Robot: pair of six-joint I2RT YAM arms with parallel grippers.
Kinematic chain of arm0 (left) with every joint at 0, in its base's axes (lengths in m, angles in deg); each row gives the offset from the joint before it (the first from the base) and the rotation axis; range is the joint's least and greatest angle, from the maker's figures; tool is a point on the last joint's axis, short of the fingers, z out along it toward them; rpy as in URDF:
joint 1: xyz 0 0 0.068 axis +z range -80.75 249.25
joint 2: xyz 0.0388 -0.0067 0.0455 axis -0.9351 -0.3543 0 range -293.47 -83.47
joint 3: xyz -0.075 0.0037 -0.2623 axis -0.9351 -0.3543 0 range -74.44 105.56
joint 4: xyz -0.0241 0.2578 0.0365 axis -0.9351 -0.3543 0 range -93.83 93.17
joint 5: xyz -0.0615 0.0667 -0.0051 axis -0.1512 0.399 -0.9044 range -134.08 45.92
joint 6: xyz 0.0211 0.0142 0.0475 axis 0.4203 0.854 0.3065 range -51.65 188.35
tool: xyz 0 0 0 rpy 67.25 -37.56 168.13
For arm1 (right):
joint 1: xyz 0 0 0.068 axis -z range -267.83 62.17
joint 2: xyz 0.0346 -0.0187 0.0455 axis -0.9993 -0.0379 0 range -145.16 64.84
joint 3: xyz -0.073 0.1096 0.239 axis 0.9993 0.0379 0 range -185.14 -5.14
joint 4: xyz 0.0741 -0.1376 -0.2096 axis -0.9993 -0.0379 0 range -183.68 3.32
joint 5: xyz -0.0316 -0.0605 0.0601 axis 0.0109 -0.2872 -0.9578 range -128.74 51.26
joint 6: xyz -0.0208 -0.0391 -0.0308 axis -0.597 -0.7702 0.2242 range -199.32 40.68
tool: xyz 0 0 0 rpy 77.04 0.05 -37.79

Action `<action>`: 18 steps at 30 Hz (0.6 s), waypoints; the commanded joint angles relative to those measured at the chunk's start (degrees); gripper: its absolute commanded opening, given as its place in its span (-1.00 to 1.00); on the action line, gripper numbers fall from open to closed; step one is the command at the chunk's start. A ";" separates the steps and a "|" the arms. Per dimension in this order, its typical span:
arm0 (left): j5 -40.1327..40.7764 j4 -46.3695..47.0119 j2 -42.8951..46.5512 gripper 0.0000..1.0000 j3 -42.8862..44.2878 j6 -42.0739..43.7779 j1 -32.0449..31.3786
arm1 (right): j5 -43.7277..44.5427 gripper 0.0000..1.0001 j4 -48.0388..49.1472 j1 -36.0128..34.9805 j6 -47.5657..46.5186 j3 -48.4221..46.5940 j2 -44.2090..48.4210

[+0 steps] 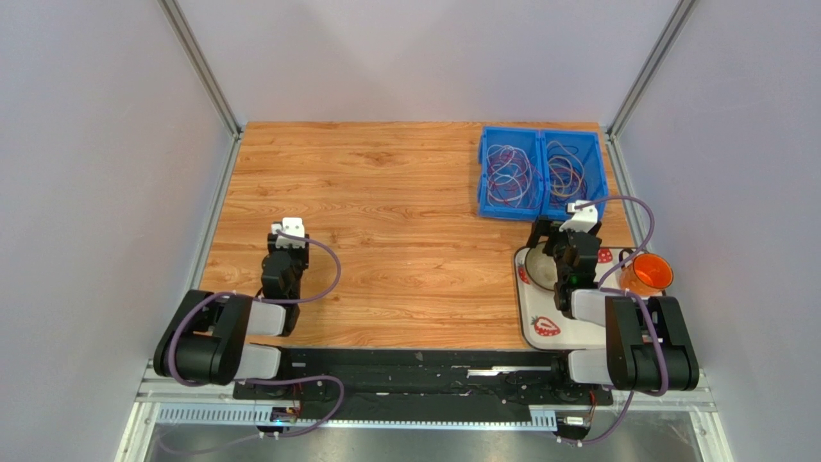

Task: Untangle the cables

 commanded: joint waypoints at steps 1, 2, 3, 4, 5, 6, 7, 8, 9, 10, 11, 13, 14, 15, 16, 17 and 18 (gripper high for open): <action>-14.16 -5.16 5.63 -0.06 6.28 -0.95 1.67 | 1.31 0.99 3.99 -0.23 -0.68 0.24 -0.06; -14.57 -0.10 2.49 -0.06 6.04 -0.42 1.86 | 1.31 0.99 3.91 -0.23 -0.68 0.15 -0.07; -13.96 4.30 0.54 0.00 5.78 -1.20 2.21 | 1.39 0.99 3.91 -0.23 -0.76 0.06 -0.07; -9.78 -9.05 4.96 0.06 9.25 -3.47 2.21 | 1.40 0.99 3.82 -0.23 -0.68 0.15 -0.07; -9.82 -7.36 3.87 0.76 8.94 -3.32 2.38 | 1.40 0.99 3.90 -0.14 -0.68 0.06 -0.15; -9.65 -3.08 2.47 0.98 7.98 -3.14 2.39 | 1.31 0.99 3.82 -0.23 -0.68 0.06 -0.07; -9.39 -0.60 1.76 0.98 7.54 -3.05 2.39 | 1.39 0.99 3.90 -0.23 -0.76 0.06 -0.07; -9.12 -3.27 3.23 0.98 8.14 -3.40 2.39 | 1.40 0.99 3.91 -0.23 -0.76 0.06 -0.07; -9.03 -6.08 4.03 0.98 8.76 -3.58 2.47 | 1.48 0.99 3.91 -0.23 -0.68 0.06 -0.15; -9.12 -6.02 3.52 0.98 8.76 -3.49 2.47 | 1.40 0.99 3.91 -0.23 -0.76 0.15 -0.07; -9.03 -4.02 2.73 0.98 8.33 -3.40 2.47 | 1.31 0.99 3.91 -0.23 -0.68 0.15 -0.15; -9.03 -3.99 3.15 0.98 8.41 -3.49 2.47 | 1.31 0.99 3.91 -0.23 -0.68 0.15 -0.07; -9.03 -5.22 3.51 0.98 8.67 -3.49 2.47 | 1.31 0.99 3.91 -0.23 -0.76 0.06 0.02; -9.03 -5.06 3.60 0.98 8.67 -3.49 2.47 | 1.31 0.99 3.91 -0.23 -0.68 0.06 -0.06; -9.03 -4.27 2.99 0.98 8.41 -3.49 2.47 | 1.31 0.99 3.91 -0.23 -0.68 0.06 -0.07; -9.03 -3.92 2.90 0.98 8.32 -3.49 2.47 | 1.39 0.99 3.91 -0.23 -0.50 0.06 -0.24; -9.03 -4.43 2.90 0.98 8.41 -3.49 2.47 | 1.13 0.99 3.99 -0.23 -0.59 0.06 -0.24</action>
